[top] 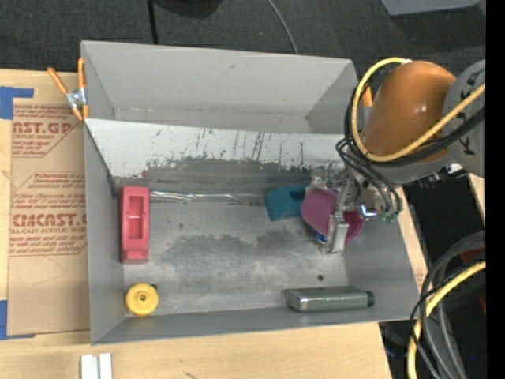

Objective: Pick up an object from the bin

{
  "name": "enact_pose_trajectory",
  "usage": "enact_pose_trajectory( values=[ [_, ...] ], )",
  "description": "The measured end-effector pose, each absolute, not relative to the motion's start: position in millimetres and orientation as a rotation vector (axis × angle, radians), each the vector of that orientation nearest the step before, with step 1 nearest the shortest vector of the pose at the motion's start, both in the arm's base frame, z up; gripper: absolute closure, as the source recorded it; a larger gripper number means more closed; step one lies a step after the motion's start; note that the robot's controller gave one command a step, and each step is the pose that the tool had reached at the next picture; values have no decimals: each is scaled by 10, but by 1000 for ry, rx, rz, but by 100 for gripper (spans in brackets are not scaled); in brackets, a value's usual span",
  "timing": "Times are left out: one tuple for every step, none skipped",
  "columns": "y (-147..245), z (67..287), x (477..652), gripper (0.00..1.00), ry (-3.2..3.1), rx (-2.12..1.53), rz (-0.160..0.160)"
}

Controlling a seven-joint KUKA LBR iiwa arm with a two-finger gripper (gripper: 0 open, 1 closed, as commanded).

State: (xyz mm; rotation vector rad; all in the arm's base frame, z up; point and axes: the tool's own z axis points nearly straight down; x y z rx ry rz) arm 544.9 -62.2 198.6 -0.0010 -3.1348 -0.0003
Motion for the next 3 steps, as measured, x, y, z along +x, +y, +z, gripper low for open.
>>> enact_pose_trajectory(
  values=[
    [-620,2031,5466,0,-3143,0,1],
    [-812,1080,5848,100,-3134,-56,7],
    [-812,1080,5848,100,-3134,-55,7]
  ],
)
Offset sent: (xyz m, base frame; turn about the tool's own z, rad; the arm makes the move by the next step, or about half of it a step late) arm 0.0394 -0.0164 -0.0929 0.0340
